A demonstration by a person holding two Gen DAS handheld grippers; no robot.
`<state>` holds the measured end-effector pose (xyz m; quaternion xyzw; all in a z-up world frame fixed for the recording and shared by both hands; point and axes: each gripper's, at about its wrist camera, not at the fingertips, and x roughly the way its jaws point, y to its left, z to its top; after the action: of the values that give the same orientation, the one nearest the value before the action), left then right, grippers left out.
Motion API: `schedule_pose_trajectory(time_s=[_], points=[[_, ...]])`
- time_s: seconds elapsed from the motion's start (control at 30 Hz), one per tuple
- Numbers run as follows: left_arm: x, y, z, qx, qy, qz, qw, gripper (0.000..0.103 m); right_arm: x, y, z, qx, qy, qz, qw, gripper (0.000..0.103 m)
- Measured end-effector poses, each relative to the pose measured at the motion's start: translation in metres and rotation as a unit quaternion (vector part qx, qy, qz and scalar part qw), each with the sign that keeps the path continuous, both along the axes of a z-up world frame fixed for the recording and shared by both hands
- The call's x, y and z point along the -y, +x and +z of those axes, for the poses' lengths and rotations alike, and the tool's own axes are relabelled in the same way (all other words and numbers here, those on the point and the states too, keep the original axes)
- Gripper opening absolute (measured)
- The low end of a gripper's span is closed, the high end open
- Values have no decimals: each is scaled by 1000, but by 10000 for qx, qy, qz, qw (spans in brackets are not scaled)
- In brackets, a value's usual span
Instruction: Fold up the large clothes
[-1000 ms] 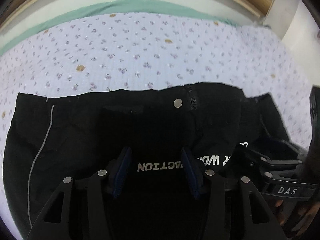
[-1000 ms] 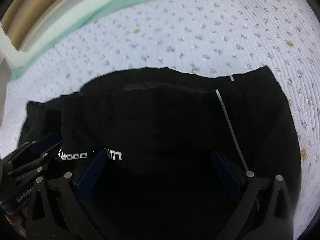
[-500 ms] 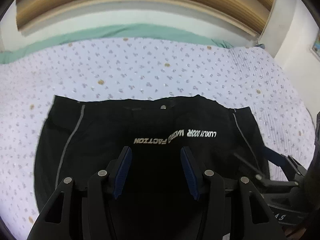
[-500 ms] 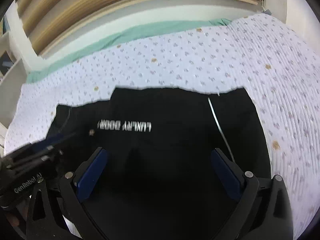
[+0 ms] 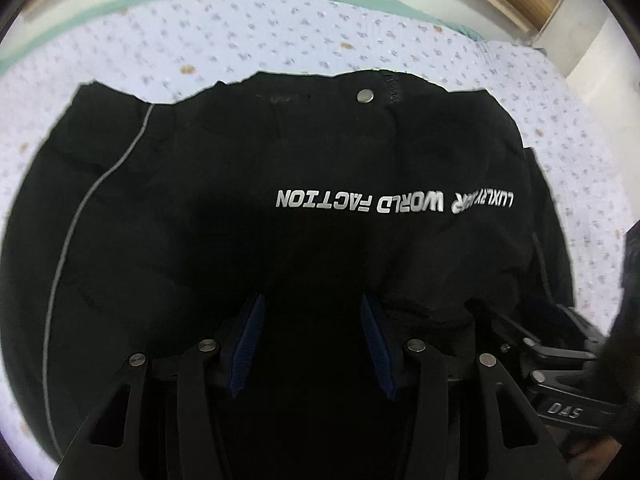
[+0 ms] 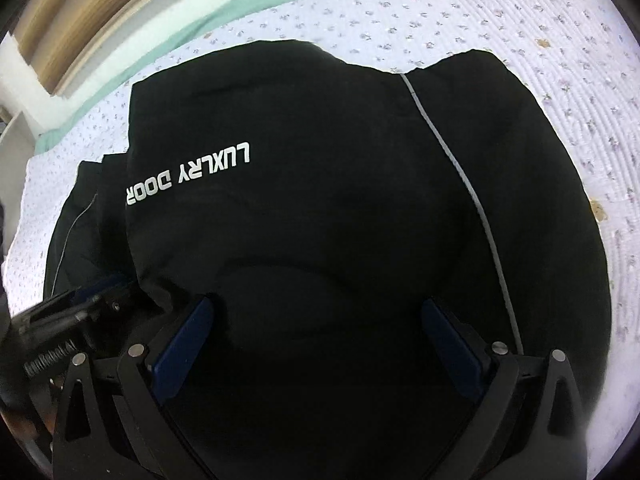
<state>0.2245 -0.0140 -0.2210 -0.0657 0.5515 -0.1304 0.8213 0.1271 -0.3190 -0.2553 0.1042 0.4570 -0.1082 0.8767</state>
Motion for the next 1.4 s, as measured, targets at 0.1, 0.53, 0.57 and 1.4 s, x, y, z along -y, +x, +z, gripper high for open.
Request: schedule_pose_trajectory(time_s=[0.1, 0.53, 0.57, 1.4], points=[[-17, -4, 11, 12, -500, -273, 9984, 50, 8, -10, 14, 3, 322, 447, 9985, 103], [-224, -34, 39, 402, -849, 505, 9943, 57, 196, -127, 61, 174, 1678, 155, 9855, 103], [-235, -31, 24, 108, -941, 521, 9941, 57, 213, -130, 46, 81, 2012, 59, 9795, 103], [-198, -4, -81, -1410, -3316, 286, 9324, 81, 152, -25, -38, -586, 3313, 1568, 9286, 103]])
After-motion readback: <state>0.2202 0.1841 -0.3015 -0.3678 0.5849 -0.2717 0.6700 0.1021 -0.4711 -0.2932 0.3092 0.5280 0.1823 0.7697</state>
